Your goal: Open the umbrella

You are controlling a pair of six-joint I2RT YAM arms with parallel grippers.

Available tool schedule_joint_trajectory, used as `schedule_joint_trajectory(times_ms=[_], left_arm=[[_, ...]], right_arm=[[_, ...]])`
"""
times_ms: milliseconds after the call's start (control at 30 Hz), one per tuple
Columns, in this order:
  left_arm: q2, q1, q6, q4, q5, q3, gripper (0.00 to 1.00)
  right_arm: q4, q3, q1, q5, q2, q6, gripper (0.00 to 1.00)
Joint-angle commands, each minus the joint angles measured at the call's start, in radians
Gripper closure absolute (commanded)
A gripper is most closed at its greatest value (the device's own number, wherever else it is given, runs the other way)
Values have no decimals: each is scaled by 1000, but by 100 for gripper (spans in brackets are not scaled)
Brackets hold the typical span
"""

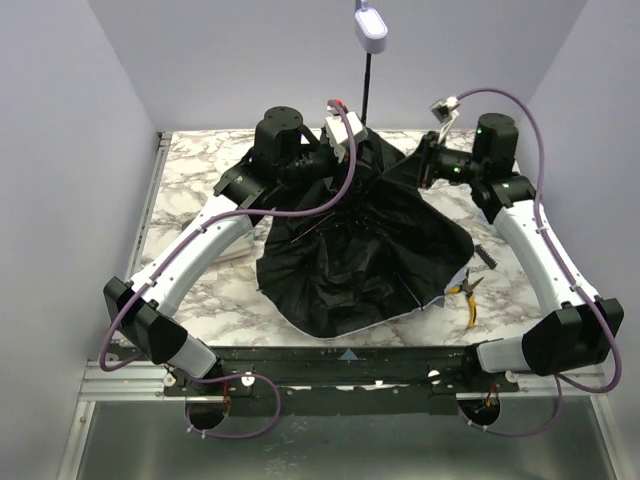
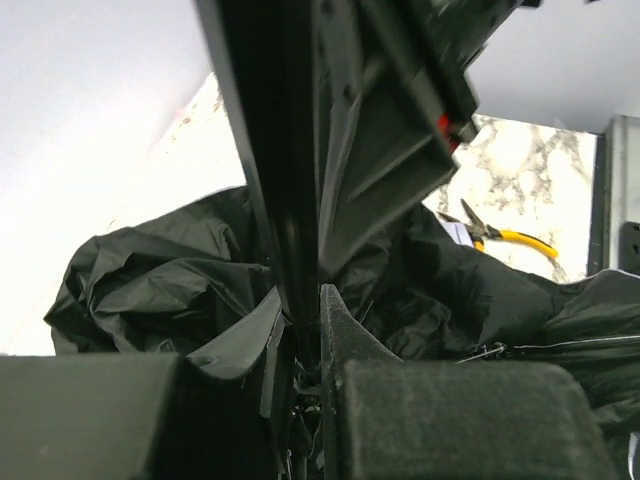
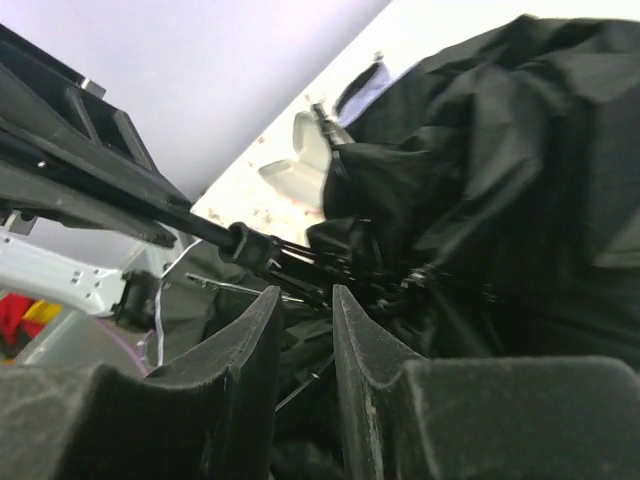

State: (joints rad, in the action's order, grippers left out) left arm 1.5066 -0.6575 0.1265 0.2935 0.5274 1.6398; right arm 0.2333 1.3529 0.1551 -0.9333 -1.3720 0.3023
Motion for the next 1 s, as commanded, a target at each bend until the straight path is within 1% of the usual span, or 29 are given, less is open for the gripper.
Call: schedule_joint_trajectory(times_ms=[0, 67, 133, 233, 333, 400, 500, 633, 733, 833, 967], left_arm=[[-7, -5, 30, -100, 148, 4, 100], [-1, -5, 18, -102, 149, 14, 100], [-1, -6, 8, -107, 157, 21, 100], [-5, -6, -2, -103, 195, 33, 100], [-12, -8, 18, -60, 226, 57, 100], [-11, -7, 44, -25, 226, 73, 100], [-1, -7, 96, 37, 240, 98, 100], [7, -7, 131, 69, 283, 103, 100], [15, -7, 125, 70, 296, 113, 100], [21, -7, 131, 70, 309, 121, 100], [35, -7, 130, 68, 335, 141, 100]], right_arm=[[-30, -28, 70, 2, -17, -14, 73], [-46, -51, 81, 18, -35, -14, 73], [-97, -105, 86, 35, -48, -3, 74], [-145, -166, 92, 81, -82, -18, 74], [-87, -146, 90, 214, -150, -101, 71], [-33, -102, 81, 257, -184, -169, 69], [-13, -48, 80, 176, -177, -214, 69], [-36, -17, 79, -19, -136, -150, 65], [-97, -30, 81, -128, -92, -77, 65], [-134, -47, 99, -180, -66, -36, 66], [-120, -35, 164, -180, -105, -50, 67]])
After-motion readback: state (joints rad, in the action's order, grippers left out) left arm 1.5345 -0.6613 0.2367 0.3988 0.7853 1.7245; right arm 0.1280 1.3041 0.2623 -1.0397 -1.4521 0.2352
